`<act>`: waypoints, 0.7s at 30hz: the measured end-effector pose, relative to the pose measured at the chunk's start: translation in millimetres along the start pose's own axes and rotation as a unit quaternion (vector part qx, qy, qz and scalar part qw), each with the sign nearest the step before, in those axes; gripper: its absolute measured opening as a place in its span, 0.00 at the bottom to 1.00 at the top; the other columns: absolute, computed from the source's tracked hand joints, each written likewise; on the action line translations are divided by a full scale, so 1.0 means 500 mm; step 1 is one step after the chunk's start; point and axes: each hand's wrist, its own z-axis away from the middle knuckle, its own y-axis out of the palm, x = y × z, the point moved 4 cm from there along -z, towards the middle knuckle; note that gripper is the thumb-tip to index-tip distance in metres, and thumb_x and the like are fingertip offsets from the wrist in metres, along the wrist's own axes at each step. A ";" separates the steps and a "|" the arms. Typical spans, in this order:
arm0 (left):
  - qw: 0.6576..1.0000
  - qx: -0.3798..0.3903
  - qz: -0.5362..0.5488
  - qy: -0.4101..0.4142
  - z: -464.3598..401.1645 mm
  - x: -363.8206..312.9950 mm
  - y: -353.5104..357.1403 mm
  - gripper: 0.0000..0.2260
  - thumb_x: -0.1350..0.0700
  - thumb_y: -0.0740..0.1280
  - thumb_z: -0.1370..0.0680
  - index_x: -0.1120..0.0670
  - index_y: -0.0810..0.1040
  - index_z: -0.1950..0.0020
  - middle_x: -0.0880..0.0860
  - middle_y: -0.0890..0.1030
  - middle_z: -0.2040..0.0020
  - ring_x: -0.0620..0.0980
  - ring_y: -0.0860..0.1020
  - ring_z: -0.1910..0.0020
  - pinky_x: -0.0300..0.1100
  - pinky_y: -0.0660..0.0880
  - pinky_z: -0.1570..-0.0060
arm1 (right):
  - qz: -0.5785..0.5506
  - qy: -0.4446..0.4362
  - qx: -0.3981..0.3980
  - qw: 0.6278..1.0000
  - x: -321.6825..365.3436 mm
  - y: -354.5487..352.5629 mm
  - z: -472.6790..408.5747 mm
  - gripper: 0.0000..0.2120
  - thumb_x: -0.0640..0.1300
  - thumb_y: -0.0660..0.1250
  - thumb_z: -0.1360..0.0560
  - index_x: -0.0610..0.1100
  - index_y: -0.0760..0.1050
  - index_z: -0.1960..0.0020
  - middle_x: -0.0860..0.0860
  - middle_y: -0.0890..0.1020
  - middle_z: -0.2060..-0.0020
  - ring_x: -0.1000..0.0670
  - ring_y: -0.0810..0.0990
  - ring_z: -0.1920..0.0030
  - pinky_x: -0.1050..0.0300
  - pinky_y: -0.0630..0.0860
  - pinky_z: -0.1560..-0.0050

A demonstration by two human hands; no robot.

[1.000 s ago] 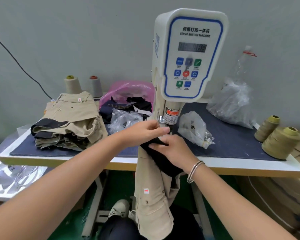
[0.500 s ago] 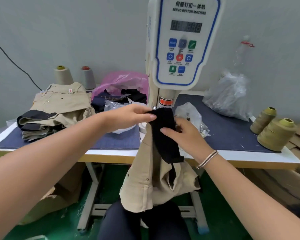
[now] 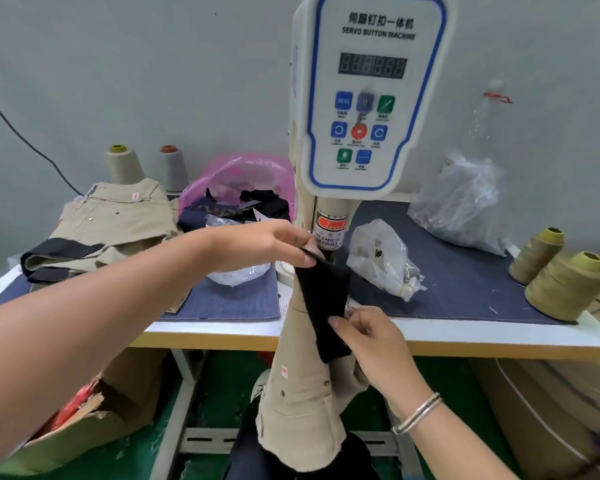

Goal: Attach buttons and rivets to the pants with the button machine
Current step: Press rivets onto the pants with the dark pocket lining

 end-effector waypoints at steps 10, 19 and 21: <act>0.999 -0.021 0.050 0.001 0.018 0.041 -0.015 0.03 0.60 0.63 0.26 0.54 0.75 0.58 0.55 0.75 0.56 0.50 0.73 0.51 0.45 0.66 0.42 | -0.028 -0.035 0.015 0.999 -0.004 -0.016 -0.018 0.13 0.46 0.70 0.27 0.47 0.68 0.66 0.59 0.73 0.76 0.61 0.70 0.72 0.71 0.67 0.68; 0.998 0.034 0.047 -0.027 0.036 0.061 0.003 0.08 0.62 0.63 0.26 0.63 0.78 0.50 0.55 0.82 0.54 0.49 0.79 0.51 0.38 0.73 0.45 | 0.080 -0.083 0.003 0.993 -0.012 0.025 0.017 0.09 0.49 0.67 0.25 0.52 0.71 0.62 0.56 0.76 0.71 0.60 0.73 0.68 0.67 0.69 0.65; 0.994 0.086 0.006 -0.069 0.046 0.066 0.013 0.08 0.66 0.63 0.24 0.59 0.79 0.48 0.51 0.84 0.53 0.45 0.80 0.50 0.35 0.74 0.46 | 0.090 -0.118 0.006 0.989 -0.010 0.025 0.037 0.07 0.49 0.64 0.23 0.57 0.69 0.59 0.57 0.77 0.67 0.59 0.75 0.64 0.67 0.70 0.63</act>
